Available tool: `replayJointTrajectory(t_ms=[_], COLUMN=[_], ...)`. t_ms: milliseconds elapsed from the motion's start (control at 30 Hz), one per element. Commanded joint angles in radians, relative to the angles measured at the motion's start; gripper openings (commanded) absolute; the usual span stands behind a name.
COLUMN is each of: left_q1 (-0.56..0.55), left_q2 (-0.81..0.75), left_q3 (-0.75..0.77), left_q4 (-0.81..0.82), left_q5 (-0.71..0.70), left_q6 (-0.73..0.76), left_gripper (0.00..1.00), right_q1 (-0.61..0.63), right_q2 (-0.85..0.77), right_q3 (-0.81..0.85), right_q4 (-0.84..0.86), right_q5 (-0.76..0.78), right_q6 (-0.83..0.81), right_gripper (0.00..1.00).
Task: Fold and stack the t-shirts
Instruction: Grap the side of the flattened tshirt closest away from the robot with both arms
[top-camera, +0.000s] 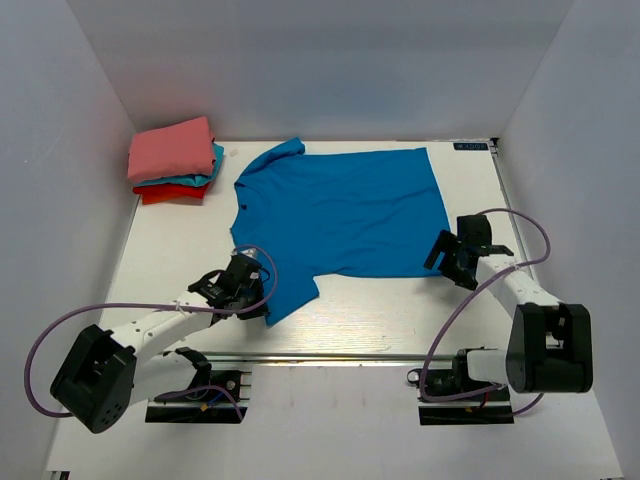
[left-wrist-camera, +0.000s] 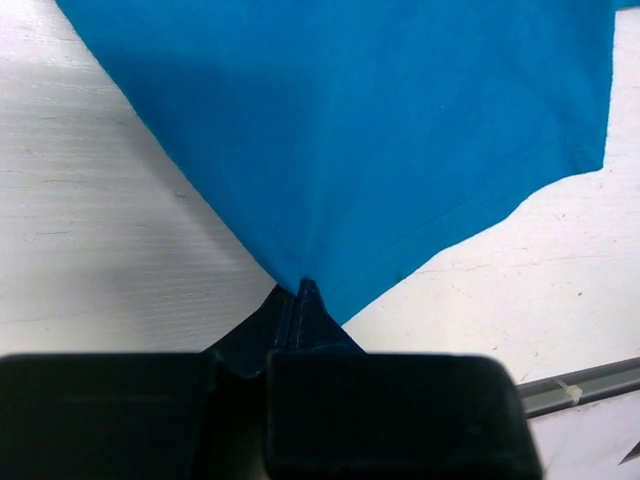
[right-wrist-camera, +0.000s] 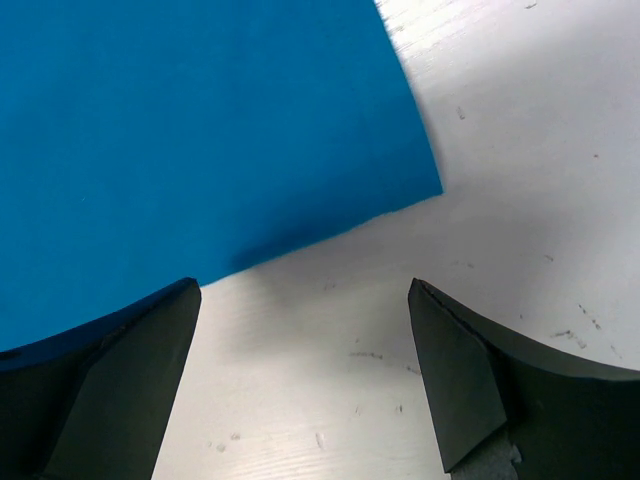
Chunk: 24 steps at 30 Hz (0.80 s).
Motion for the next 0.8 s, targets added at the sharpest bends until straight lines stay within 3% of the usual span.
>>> replayJointTrajectory(t_ms=[0, 233, 333, 433, 500, 533, 567, 633, 767], left_q1=[0.003, 0.003, 0.003, 0.003, 0.003, 0.003, 0.003, 0.003, 0.003], left_q2=[-0.033, -0.112, -0.112, -0.087, -0.072, -0.058, -0.058, -0.034, -0.024], left_q3=[-0.006, 0.014, 0.014, 0.014, 0.014, 0.014, 0.014, 0.023, 0.045], left_q4=[0.022, -0.04, -0.062, -0.085, -0.096, -0.096, -0.096, -0.096, -0.114], left_q5=[0.029, 0.019, 0.008, 0.019, 0.029, 0.029, 0.029, 0.038, 0.071], left_q6=[-0.013, -0.013, -0.004, 0.019, 0.019, 0.028, 0.029, 0.029, 0.029], left_gripper=[0.0, 0.0, 0.0, 0.0, 0.0, 0.0, 0.0, 0.0, 0.0], right_q1=[-0.012, -0.026, -0.032, -0.035, -0.038, -0.04, -0.038, -0.037, -0.035], right_q2=[0.052, 0.152, 0.189, 0.191, 0.183, 0.172, 0.168, 0.136, 0.071], right_q3=[0.008, 0.036, 0.048, 0.027, 0.01, 0.005, 0.001, -0.021, -0.067], right_q4=[0.078, 0.141, 0.144, 0.162, 0.173, 0.171, 0.17, 0.165, 0.092], right_q5=[0.031, 0.017, 0.011, 0.014, 0.017, 0.011, 0.0, -0.026, -0.049], right_q6=[0.017, 0.045, 0.051, 0.059, 0.063, 0.068, 0.059, 0.054, 0.063], right_gripper=[0.89, 0.88, 0.8, 0.7, 0.57, 0.49, 0.34, 0.26, 0.22])
